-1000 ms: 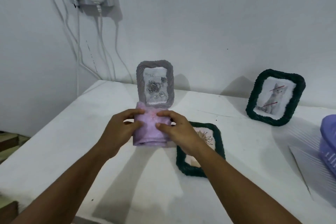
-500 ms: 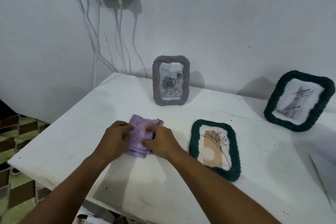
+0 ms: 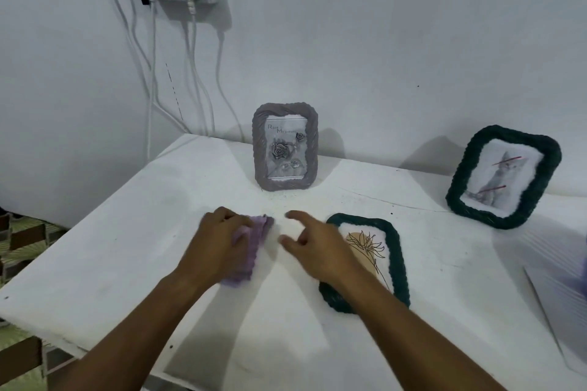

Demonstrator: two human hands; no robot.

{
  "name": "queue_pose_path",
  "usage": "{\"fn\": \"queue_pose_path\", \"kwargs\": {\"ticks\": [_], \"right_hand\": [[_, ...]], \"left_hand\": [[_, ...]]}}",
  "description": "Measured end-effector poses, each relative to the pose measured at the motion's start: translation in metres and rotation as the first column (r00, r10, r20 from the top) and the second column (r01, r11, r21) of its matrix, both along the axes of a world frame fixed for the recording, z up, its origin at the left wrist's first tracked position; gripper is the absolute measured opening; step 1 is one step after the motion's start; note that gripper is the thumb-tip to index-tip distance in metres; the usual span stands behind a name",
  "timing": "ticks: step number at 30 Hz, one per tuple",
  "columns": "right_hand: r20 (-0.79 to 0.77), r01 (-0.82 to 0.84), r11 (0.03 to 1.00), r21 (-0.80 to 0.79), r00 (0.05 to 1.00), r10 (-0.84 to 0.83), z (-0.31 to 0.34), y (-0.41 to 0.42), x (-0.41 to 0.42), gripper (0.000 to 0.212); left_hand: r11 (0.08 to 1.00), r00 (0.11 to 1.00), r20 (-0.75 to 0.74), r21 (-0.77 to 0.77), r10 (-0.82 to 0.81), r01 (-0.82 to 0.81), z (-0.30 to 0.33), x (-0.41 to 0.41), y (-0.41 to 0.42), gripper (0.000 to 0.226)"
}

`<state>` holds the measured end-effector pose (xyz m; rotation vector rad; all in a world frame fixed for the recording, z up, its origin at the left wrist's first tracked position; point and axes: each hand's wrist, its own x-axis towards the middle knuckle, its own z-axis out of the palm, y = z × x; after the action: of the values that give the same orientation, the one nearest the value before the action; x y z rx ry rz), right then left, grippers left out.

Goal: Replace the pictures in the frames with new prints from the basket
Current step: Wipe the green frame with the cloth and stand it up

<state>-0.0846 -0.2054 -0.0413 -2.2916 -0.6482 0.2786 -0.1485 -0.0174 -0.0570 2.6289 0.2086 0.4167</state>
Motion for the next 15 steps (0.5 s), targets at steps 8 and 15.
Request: {"fn": "queue_pose_path", "kwargs": {"ticks": [8,15], "right_hand": [[0.097,0.360,0.898,-0.253,0.933,-0.346,-0.007,-0.122,0.023,0.046],[-0.093,0.336,0.916,-0.222,0.927,-0.362,-0.019,-0.135,0.011,0.047]], "left_hand": [[0.940,0.920,-0.255,-0.246,-0.298,0.236,0.000,0.041,-0.085,0.044],[0.900,0.909,-0.285,-0.398,-0.305,0.178,-0.002,0.051,-0.112,0.045]]}}
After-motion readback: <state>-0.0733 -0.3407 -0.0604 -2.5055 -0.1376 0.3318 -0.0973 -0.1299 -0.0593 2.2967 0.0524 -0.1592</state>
